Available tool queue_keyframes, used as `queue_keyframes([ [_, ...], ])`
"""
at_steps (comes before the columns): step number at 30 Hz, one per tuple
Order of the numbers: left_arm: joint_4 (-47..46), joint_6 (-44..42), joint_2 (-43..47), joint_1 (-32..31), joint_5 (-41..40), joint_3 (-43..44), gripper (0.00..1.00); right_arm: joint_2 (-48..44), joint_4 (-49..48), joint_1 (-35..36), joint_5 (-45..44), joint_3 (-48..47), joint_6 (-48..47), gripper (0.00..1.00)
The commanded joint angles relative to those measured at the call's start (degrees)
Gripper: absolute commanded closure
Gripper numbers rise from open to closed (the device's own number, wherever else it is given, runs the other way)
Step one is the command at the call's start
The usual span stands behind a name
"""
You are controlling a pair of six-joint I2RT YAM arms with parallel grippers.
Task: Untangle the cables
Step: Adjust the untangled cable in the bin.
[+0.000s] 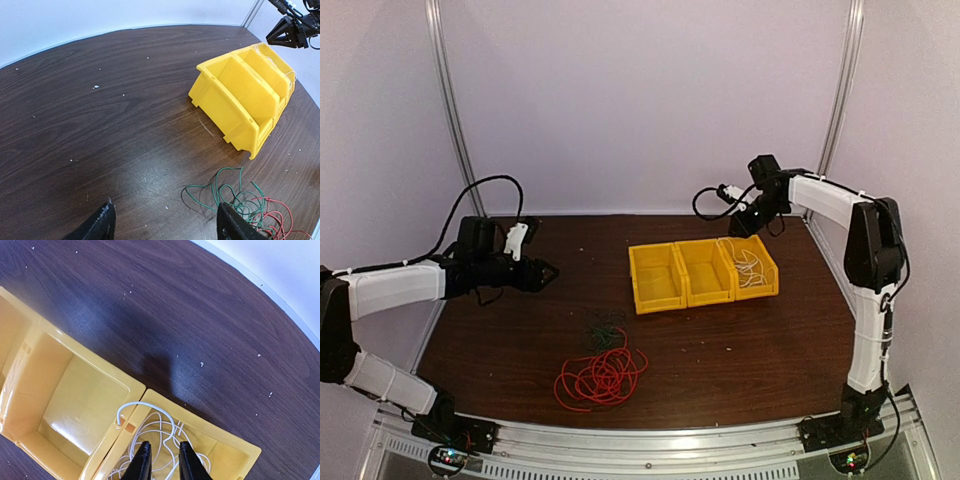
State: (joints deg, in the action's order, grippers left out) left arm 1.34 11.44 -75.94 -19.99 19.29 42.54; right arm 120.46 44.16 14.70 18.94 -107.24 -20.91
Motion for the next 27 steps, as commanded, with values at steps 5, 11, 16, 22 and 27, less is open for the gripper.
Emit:
queue_keyframes([
  [5,-2.1,-0.9,-0.1,-0.1,0.4,1.2,0.3,2.8,0.5,-0.7,-2.7,0.3,1.9,0.78],
  [11,-1.9,-1.0,0.0,-0.1,0.0,1.2,0.29,5.0,0.8,-0.8,-2.6,-0.3,2.8,0.78],
  [16,-1.9,-1.0,-0.3,-0.1,-0.1,1.3,0.29,6.3,0.5,-0.9,-2.6,-1.1,2.8,0.78],
  [22,-1.8,-1.1,-0.2,-0.1,-0.4,1.2,0.29,8.1,0.1,-0.9,-2.8,-2.1,3.1,0.88],
  [27,-1.8,-1.2,-0.2,-0.1,-0.4,1.3,0.29,6.7,1.1,-1.0,-3.1,-0.9,3.0,1.0],
])
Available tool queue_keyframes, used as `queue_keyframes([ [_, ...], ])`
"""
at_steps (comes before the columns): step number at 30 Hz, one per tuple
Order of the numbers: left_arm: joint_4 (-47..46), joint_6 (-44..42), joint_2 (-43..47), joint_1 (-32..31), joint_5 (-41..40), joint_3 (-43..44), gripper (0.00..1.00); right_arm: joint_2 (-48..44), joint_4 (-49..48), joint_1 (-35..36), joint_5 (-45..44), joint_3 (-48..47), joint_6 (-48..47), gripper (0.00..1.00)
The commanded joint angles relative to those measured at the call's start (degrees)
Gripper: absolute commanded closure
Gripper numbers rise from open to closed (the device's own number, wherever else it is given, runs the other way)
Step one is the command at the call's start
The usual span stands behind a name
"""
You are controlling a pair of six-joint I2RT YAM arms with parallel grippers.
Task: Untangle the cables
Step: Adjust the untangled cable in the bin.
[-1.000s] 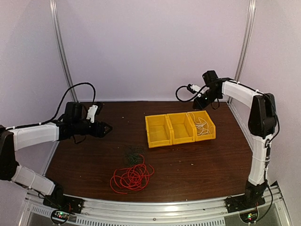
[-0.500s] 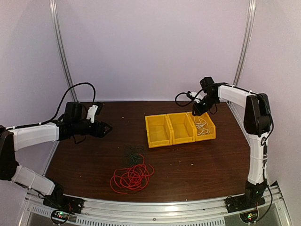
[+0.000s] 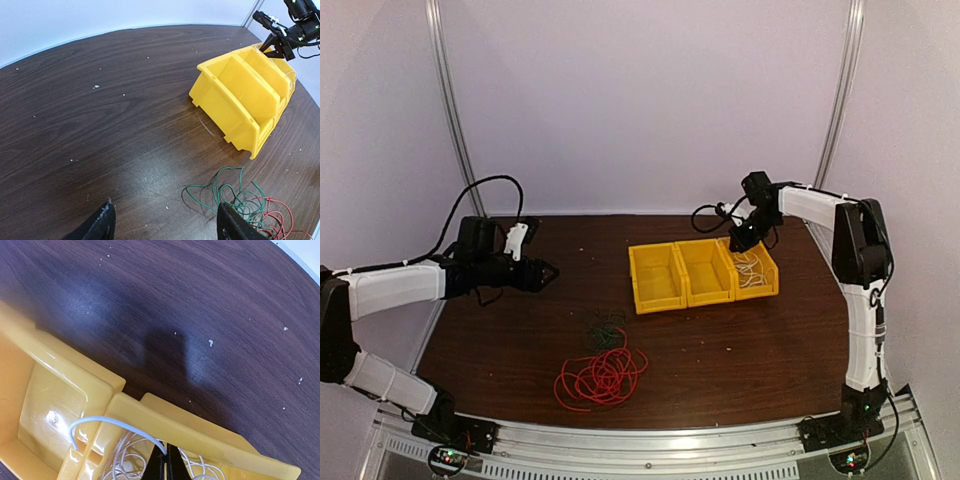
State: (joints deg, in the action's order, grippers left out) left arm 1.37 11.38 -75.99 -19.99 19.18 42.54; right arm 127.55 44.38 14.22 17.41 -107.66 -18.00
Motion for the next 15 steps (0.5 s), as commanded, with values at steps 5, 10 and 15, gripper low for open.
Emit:
queue_keyframes([
  [5,-1.8,-1.0,-0.6,-0.1,0.2,1.6,0.29,-8.6,0.0,-1.2,-5.2,9.3,-1.9,1.0],
  [10,-1.8,-0.8,-1.6,-0.1,1.4,2.2,0.29,-13.8,-1.5,-1.5,-6.9,17.1,-1.9,1.0],
  [15,-1.8,-0.6,-1.4,-0.1,2.1,2.3,0.3,-11.3,-1.8,-1.4,-5.3,16.4,-0.2,1.0],
])
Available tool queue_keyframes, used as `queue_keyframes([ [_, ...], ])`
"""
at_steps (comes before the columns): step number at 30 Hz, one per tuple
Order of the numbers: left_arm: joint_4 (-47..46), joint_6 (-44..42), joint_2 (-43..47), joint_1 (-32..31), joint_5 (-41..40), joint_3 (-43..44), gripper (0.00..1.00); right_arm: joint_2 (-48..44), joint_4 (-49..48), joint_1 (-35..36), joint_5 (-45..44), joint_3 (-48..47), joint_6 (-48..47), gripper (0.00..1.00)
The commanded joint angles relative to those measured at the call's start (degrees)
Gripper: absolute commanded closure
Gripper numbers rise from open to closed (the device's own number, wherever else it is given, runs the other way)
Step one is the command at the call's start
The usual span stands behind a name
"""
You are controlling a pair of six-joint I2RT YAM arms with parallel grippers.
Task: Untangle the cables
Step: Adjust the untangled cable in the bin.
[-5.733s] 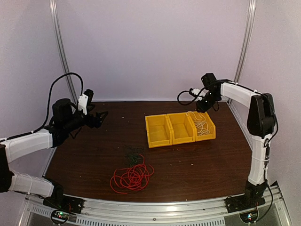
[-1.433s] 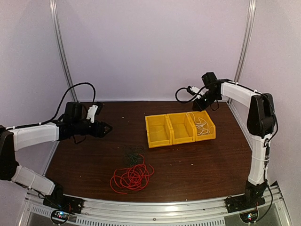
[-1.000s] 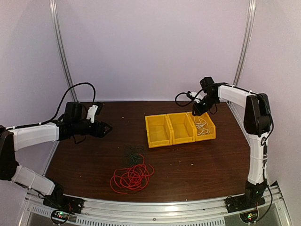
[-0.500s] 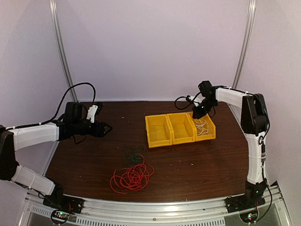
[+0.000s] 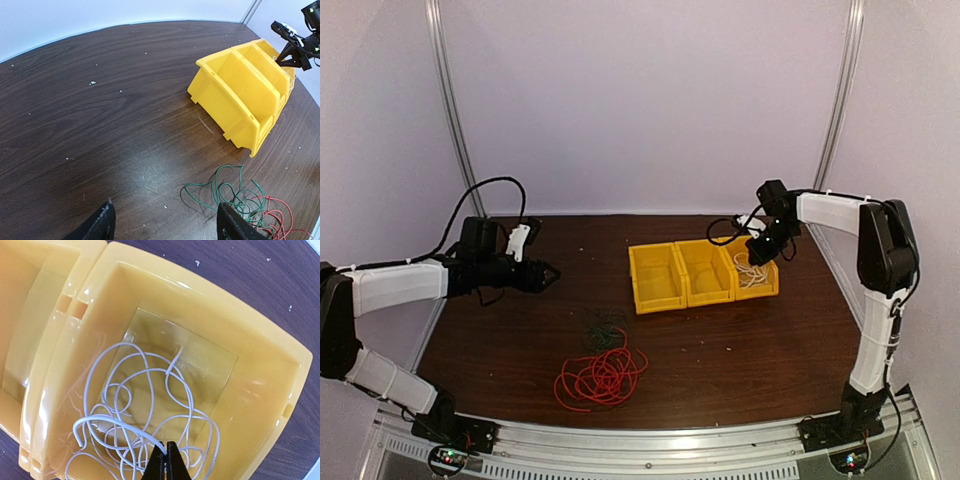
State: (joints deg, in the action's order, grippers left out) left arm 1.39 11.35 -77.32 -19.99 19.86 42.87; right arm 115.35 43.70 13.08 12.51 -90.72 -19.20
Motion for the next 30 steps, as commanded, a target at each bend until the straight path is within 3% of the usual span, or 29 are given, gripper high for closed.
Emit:
queue_keyframes([
  [1,-1.8,-0.6,0.2,-0.1,1.5,1.8,0.29,1.9,-0.7,-0.2,0.3,-1.4,1.2,1.0],
  [6,-1.9,-0.7,1.5,-0.1,0.8,1.3,0.29,6.0,1.0,0.6,0.8,-5.7,1.5,1.0],
  [8,-1.8,-0.7,2.0,-0.2,0.6,1.1,0.29,5.4,1.7,0.9,0.7,-6.4,1.7,0.93],
  [12,-2.0,-0.7,2.5,-0.1,0.5,0.9,0.29,-0.2,1.3,1.1,-0.6,-4.4,1.4,0.76],
  [18,-1.8,-0.6,0.6,-0.2,0.1,1.6,0.29,-11.6,-0.4,1.1,-1.3,2.0,0.5,0.67],
  [21,-2.0,-0.4,-0.2,-0.1,0.3,1.8,0.29,-14.5,-0.2,1.0,-0.8,3.3,-0.8,0.66],
  [25,-2.6,-0.4,-0.5,-0.1,0.8,1.5,0.29,-16.5,-0.9,1.9,6.7,4.1,-3.2,0.66],
  [30,-3.1,-0.8,0.0,-0.1,1.5,0.7,0.31,-16.0,-2.5,8.0,14.9,1.8,-4.8,0.68],
])
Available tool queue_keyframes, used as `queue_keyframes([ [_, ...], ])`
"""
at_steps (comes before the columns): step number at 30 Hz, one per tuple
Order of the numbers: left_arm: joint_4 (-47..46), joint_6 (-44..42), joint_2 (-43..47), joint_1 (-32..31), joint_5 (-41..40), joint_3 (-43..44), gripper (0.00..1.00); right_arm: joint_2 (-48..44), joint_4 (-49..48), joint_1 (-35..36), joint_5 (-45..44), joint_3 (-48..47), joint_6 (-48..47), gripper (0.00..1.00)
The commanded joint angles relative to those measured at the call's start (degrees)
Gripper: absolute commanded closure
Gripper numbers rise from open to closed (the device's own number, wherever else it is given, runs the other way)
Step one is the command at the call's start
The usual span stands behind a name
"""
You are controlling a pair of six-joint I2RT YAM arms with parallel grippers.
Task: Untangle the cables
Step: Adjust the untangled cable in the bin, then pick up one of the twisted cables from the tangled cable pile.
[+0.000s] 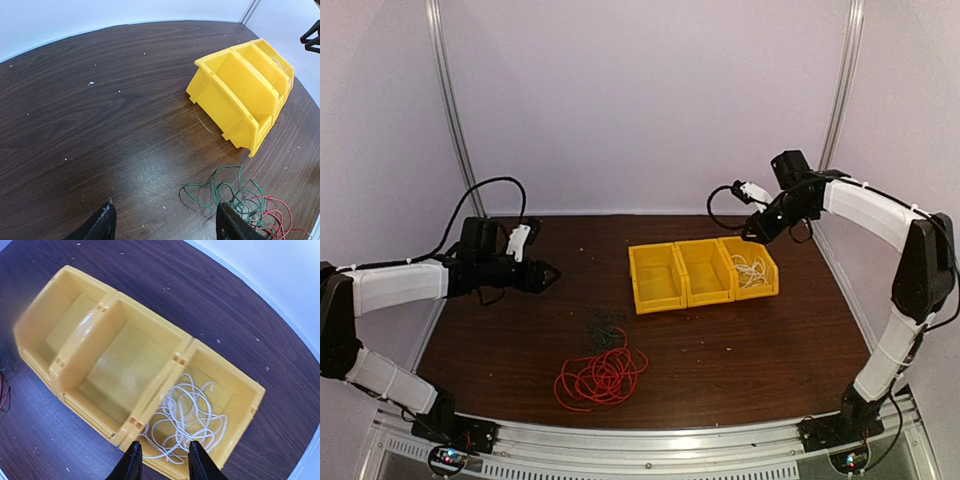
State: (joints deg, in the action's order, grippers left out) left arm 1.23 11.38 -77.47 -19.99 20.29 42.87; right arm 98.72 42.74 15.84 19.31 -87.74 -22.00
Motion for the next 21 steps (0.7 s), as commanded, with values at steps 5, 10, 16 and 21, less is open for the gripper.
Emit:
queue_keyframes([
  [5,-2.9,-1.1,0.5,-0.1,0.7,0.7,0.31,5.5,-0.5,15.9,10.7,-6.7,-5.9,0.71],
  [10,-2.8,-1.1,0.9,-0.1,0.6,0.7,0.31,14.5,-0.2,25.5,9.4,-14.4,-7.5,0.74],
  [16,-2.6,-1.0,1.4,-0.1,0.4,0.8,0.31,28.0,3.2,31.2,8.0,-26.7,-6.4,0.74],
  [21,-2.6,-0.8,2.1,-0.1,0.4,0.8,0.31,33.8,2.1,33.8,2.5,-31.6,-5.0,0.75],
])
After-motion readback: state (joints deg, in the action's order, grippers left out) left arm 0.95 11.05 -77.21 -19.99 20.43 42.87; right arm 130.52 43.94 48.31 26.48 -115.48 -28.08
